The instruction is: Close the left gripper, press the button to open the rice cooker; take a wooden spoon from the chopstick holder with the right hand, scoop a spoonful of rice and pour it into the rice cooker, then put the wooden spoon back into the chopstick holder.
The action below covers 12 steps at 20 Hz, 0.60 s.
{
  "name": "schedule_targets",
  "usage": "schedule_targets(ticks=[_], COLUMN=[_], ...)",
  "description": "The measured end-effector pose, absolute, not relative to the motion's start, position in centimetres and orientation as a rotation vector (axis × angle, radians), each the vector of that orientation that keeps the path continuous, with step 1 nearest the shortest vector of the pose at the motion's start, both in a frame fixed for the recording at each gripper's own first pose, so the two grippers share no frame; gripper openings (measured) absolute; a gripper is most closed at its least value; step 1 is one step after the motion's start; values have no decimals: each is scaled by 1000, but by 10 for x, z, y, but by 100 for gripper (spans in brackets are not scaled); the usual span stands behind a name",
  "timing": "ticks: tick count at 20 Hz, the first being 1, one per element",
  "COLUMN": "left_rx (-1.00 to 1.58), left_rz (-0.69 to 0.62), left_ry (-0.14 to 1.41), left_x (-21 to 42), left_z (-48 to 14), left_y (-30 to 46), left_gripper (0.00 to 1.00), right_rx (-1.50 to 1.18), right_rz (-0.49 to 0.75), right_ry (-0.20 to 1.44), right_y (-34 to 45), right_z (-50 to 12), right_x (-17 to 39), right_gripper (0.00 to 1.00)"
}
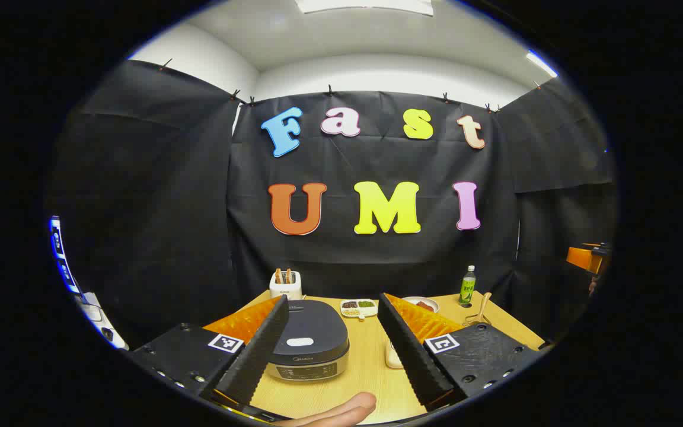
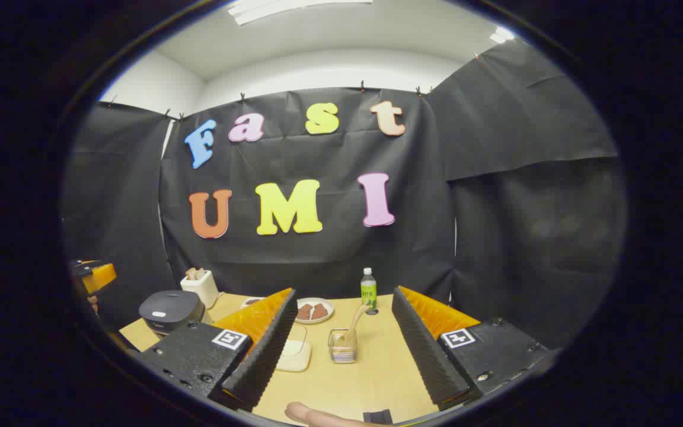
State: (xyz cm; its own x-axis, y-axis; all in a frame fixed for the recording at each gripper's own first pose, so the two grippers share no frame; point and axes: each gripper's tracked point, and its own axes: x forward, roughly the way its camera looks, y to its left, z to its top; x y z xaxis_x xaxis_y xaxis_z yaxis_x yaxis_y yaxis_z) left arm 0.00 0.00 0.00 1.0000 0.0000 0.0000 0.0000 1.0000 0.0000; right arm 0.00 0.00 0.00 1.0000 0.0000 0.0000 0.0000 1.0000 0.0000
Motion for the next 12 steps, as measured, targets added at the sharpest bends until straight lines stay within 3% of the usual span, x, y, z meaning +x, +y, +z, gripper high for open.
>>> schedule_targets(ticks=[10, 11, 12], left_rx=[7, 7, 4], left_rz=[1, 4, 6], left_ry=[7, 19, 32], left_x=[3, 4, 5], left_z=[-6, -9, -13], left_y=[4, 6, 7], left_gripper=[95, 86, 96], right_rx=[-1, 0, -2], right_rz=[-46, -55, -58], right_ry=[-21, -25, -28], right_y=[-26, -30, -29], right_z=[0, 1, 1], right_x=[3, 2, 1], right_gripper=[100, 100, 100])
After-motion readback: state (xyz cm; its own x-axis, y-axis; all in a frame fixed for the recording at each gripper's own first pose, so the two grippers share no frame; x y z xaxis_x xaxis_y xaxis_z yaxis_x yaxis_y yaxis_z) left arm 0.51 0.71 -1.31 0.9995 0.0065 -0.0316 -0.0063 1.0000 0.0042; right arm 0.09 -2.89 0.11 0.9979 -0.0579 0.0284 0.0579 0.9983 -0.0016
